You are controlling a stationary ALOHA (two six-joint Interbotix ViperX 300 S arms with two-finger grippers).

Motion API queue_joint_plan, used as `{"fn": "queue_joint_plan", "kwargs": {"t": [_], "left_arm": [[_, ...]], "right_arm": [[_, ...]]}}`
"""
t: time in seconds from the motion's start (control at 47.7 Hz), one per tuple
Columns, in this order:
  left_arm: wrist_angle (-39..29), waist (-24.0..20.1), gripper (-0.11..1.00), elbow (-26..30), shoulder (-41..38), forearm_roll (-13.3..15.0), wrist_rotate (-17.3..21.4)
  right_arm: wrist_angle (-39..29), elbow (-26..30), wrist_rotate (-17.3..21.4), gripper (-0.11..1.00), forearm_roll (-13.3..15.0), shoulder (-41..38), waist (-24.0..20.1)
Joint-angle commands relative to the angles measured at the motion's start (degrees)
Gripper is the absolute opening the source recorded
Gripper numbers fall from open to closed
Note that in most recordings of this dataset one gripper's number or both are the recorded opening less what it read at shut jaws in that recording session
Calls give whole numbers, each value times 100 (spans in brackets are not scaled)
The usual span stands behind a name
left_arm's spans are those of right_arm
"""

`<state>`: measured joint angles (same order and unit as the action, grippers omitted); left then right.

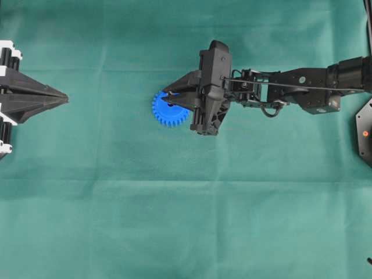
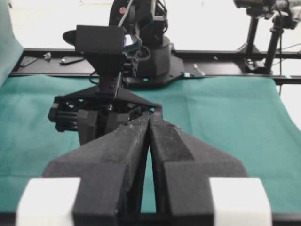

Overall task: Insert the shaft placed at a random location into the center hole of the medium gear at another random location.
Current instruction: 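Lower the held shaft into the blue gear's center hole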

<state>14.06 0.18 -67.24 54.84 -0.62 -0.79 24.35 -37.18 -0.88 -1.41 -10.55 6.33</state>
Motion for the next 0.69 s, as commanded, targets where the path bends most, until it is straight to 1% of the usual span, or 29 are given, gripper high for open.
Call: {"fn": "queue_joint_plan", "kwargs": {"t": [0.0,0.293,0.524,0.671], "left_arm": [[26,9,0,105,-35,-9,-9],[26,9,0,114,-35,-9,-9],[26,9,0,105,-35,-9,-9],[26,9,0,105,-35,-18,-9]], "right_arm": [[88,149,-26,13,0,-9,-9],[272,185,-26,13,-26,-457,-9],[272,176,-26,13,-53,-519,-9],[272,176,-26,13,-18,-545,-9]]}}
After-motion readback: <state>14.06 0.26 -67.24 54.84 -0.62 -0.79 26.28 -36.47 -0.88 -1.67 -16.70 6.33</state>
